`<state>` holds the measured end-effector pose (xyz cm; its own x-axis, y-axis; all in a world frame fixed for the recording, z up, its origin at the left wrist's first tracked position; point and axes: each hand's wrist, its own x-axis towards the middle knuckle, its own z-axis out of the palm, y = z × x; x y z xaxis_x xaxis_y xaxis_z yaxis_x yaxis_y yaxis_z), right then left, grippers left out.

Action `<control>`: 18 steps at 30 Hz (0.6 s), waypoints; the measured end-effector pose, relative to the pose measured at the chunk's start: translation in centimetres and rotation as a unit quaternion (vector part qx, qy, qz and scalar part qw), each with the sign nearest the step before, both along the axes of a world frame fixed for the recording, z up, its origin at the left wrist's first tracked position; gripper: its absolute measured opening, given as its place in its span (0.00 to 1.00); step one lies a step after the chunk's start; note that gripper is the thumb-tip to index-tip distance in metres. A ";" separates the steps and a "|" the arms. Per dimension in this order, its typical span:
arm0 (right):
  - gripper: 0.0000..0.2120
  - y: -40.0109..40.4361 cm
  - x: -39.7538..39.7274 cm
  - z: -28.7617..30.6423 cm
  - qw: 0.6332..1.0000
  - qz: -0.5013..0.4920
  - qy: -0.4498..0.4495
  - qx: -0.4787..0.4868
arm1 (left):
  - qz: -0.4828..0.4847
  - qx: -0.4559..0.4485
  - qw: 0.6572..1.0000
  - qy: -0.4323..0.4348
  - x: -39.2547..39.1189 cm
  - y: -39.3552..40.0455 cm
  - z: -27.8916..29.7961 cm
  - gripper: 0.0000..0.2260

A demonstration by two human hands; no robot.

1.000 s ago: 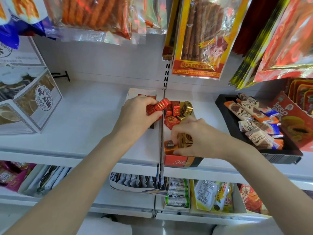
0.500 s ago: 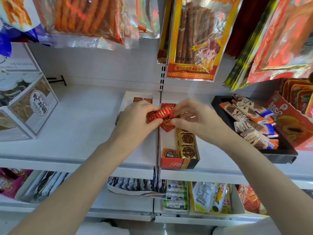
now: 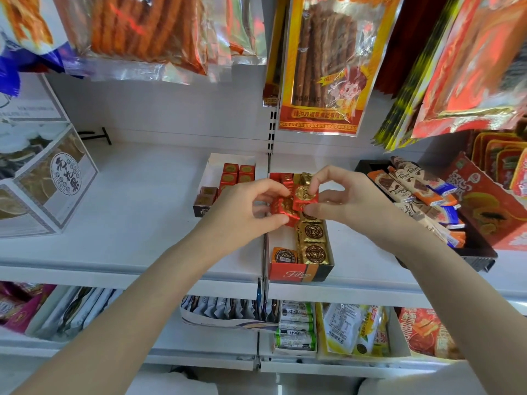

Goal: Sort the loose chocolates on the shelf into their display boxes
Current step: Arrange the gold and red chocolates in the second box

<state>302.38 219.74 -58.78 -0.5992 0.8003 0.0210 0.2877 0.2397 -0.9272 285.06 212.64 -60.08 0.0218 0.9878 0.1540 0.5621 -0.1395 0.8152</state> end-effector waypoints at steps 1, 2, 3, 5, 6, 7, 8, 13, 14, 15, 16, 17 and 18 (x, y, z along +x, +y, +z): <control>0.09 0.1 0.1 0.0 1.000 0.000 -0.007 0.006 | -0.016 -0.007 1.000 0.019 0.0 -0.1 0.1 0.14; 0.10 0.2 0.3 -0.1 1.000 -0.003 -0.017 0.016 | -0.033 -0.016 0.998 0.044 0.0 -0.2 0.2 0.14; 0.10 0.3 0.4 -0.1 0.999 -0.008 -0.029 0.026 | -0.051 -0.026 0.996 0.070 0.0 -0.4 0.2 0.14; 0.10 0.4 0.5 -0.2 0.998 -0.011 -0.047 0.040 | -0.080 -0.045 0.990 0.109 -0.1 -0.9 0.1 0.13; 0.10 0.3 0.6 -0.2 0.998 -0.008 -0.053 0.044 | -0.087 -0.053 0.987 0.126 -0.2 -1.1 0.0 0.13; 0.10 0.2 0.7 -0.1 0.997 -0.003 -0.058 0.048 | -0.090 -0.061 0.984 0.140 -0.3 -1.4 -0.2 0.12; 0.09 0.1 0.7 -0.1 0.997 0.000 -0.065 0.052 | -0.091 -0.067 0.982 0.151 -0.4 -1.5 -0.3 0.12; 0.10 -0.3 0.7 -0.1 0.995 0.007 -0.081 0.056 | -0.101 -0.077 0.977 0.169 -0.5 -1.7 -0.6 0.13; 0.10 -0.3 0.7 -0.1 0.995 0.007 -0.085 0.058 | -0.109 -0.076 0.976 0.171 -0.6 -1.7 -0.6 0.14; 0.10 -0.4 0.7 -0.1 0.994 0.009 -0.089 0.059 | -0.116 -0.075 0.976 0.169 -0.7 -1.6 -0.5 0.14; 0.10 -0.4 0.7 -0.2 0.994 0.010 -0.092 0.060 | -0.120 -0.074 0.976 0.166 -0.9 -1.6 -0.5 0.14; 0.10 -0.4 0.7 -0.2 0.994 0.012 -0.095 0.061 | -0.121 -0.076 0.976 0.162 -1.0 -1.5 -0.6 0.14; 0.10 -0.4 0.7 -0.2 0.993 0.014 -0.096 0.061 | -0.122 -0.078 0.977 0.159 -1.1 -1.5 -0.6 0.14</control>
<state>303.07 219.36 -58.99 -0.6237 0.7817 -0.0003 0.4487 0.3576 -0.8190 283.93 211.15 -60.69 0.2817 0.9582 -0.0502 0.7562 -0.1895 0.6263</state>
